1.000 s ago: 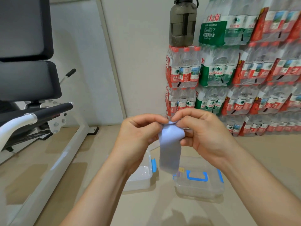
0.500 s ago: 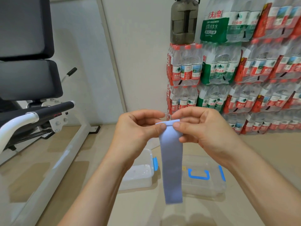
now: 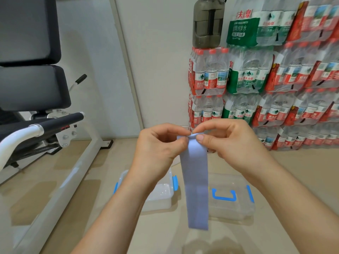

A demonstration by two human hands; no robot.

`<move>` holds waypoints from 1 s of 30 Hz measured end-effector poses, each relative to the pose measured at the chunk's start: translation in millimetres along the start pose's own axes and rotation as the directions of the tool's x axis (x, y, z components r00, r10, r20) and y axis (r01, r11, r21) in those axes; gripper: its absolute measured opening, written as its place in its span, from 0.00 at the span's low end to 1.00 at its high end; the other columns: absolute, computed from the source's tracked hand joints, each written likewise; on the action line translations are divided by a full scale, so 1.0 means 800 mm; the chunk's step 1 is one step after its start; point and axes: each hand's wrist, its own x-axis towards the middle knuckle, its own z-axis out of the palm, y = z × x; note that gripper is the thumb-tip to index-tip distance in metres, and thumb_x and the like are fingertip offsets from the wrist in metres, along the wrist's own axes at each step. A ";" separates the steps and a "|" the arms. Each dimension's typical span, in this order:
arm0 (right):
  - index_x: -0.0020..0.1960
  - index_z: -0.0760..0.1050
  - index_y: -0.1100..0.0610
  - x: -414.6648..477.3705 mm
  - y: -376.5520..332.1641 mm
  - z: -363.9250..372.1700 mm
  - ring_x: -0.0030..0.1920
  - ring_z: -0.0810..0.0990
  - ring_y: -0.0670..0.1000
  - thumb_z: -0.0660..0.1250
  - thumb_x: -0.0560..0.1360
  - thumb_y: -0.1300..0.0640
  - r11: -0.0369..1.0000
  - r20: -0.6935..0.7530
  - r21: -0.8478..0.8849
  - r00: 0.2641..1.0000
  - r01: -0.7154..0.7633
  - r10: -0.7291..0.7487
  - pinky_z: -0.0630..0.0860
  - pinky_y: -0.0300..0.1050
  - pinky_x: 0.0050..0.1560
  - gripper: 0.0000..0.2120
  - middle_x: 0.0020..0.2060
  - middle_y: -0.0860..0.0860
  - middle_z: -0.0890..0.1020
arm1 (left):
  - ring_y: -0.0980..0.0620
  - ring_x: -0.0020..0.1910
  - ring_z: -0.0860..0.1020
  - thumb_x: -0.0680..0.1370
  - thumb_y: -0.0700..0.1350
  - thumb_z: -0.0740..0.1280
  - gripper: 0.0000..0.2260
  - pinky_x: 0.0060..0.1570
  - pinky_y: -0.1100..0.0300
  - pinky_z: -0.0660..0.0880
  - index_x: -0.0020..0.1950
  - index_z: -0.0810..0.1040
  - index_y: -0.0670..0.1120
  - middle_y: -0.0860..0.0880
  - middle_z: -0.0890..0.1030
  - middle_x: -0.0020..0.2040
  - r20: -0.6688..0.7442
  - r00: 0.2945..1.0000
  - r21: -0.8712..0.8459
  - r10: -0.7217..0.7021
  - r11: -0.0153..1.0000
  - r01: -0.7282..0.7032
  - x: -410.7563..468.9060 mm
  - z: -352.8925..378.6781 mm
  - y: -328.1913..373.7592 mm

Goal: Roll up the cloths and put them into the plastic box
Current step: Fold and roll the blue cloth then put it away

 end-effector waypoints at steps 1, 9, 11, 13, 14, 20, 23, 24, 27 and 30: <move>0.43 0.83 0.52 -0.001 0.000 -0.001 0.30 0.73 0.49 0.71 0.73 0.62 0.998 0.011 0.056 0.999 -0.037 0.036 0.68 0.39 0.27 0.06 0.32 0.54 0.81 | 0.55 0.33 0.76 0.72 0.32 0.70 0.08 0.35 0.66 0.74 0.39 0.84 0.44 0.48 0.81 0.33 0.000 1.000 -0.023 -0.008 1.000 0.008 0.000 0.001 0.000; 0.40 0.83 0.59 -0.002 -0.003 -0.001 0.25 0.70 0.45 0.66 0.71 0.72 0.878 0.127 0.407 0.968 -0.250 0.216 0.67 0.34 0.25 0.11 0.24 0.53 0.74 | 0.53 0.37 0.81 0.71 0.28 0.67 0.14 0.36 0.65 0.76 0.34 0.83 0.45 0.48 0.84 0.34 0.030 0.998 -0.167 -0.064 0.984 0.068 0.002 0.001 -0.002; 0.41 0.83 0.62 -0.002 -0.002 -0.002 0.24 0.71 0.44 0.65 0.71 0.73 0.850 0.147 0.442 0.958 -0.287 0.247 0.69 0.32 0.25 0.11 0.23 0.52 0.73 | 0.53 0.36 0.80 0.70 0.27 0.67 0.15 0.36 0.66 0.75 0.34 0.83 0.45 0.48 0.83 0.33 0.034 0.997 -0.161 -0.063 0.985 0.068 0.002 0.002 -0.002; 0.42 0.83 0.64 -0.001 0.001 -0.002 0.24 0.71 0.44 0.62 0.71 0.74 0.828 0.162 0.463 0.949 -0.316 0.271 0.72 0.32 0.26 0.11 0.24 0.52 0.74 | 0.54 0.36 0.80 0.70 0.27 0.66 0.15 0.37 0.66 0.75 0.34 0.83 0.45 0.49 0.83 0.33 0.033 0.998 -0.141 -0.052 0.988 0.056 0.003 0.004 -0.003; 0.43 0.82 0.65 -0.001 0.003 -0.003 0.24 0.72 0.44 0.61 0.72 0.74 0.819 0.166 0.471 0.945 -0.328 0.283 0.73 0.32 0.27 0.12 0.23 0.51 0.75 | 0.54 0.36 0.79 0.70 0.26 0.66 0.15 0.37 0.66 0.75 0.34 0.82 0.45 0.50 0.83 0.33 0.027 0.999 -0.123 -0.039 0.992 0.042 0.003 0.005 -0.003; 0.50 0.83 0.65 -0.001 0.004 -0.006 0.32 0.74 0.45 0.69 0.71 0.65 0.847 0.199 0.430 0.948 -0.312 0.249 0.75 0.34 0.33 0.09 0.44 0.63 0.83 | 0.57 0.36 0.80 0.69 0.27 0.65 0.14 0.37 0.70 0.75 0.35 0.83 0.44 0.53 0.84 0.32 -0.016 1.000 -0.040 0.017 0.999 -0.018 0.002 0.009 -0.002; 0.43 0.84 0.58 0.001 0.008 -0.003 0.34 0.77 0.46 0.73 0.68 0.65 0.935 0.071 0.269 0.973 -0.232 0.221 0.73 0.35 0.37 0.05 0.37 0.59 0.83 | 0.58 0.36 0.80 0.70 0.27 0.66 0.13 0.37 0.70 0.75 0.37 0.83 0.43 0.52 0.84 0.33 0.020 1.000 -0.045 -0.012 0.999 0.013 0.002 0.009 -0.003; 0.42 0.84 0.57 0.001 0.008 -0.001 0.33 0.78 0.44 0.74 0.68 0.66 0.953 0.038 0.228 0.980 -0.200 0.197 0.72 0.32 0.35 0.05 0.34 0.54 0.84 | 0.57 0.37 0.81 0.70 0.27 0.66 0.12 0.38 0.69 0.75 0.37 0.83 0.43 0.51 0.84 0.34 0.036 0.999 -0.060 -0.031 0.998 0.033 0.004 0.007 -0.004; 0.42 0.83 0.56 0.001 0.007 0.001 0.32 0.79 0.40 0.73 0.69 0.66 0.982 -0.005 0.157 0.994 -0.107 0.109 0.72 0.30 0.33 0.06 0.34 0.52 0.84 | 0.50 0.44 0.84 0.70 0.28 0.69 0.10 0.46 0.63 0.78 0.40 0.84 0.42 0.44 0.86 0.40 0.093 0.993 -0.143 -0.079 0.985 0.092 0.006 0.000 -0.007; 0.44 0.82 0.54 0.000 0.006 0.001 0.35 0.81 0.43 0.72 0.71 0.66 0.996 -0.019 0.083 0.999 -0.042 0.044 0.76 0.37 0.39 0.08 0.38 0.54 0.86 | 0.47 0.46 0.84 0.70 0.31 0.71 0.07 0.51 0.59 0.79 0.40 0.85 0.43 0.44 0.86 0.41 0.088 0.994 -0.198 -0.072 0.976 0.088 0.004 -0.001 -0.006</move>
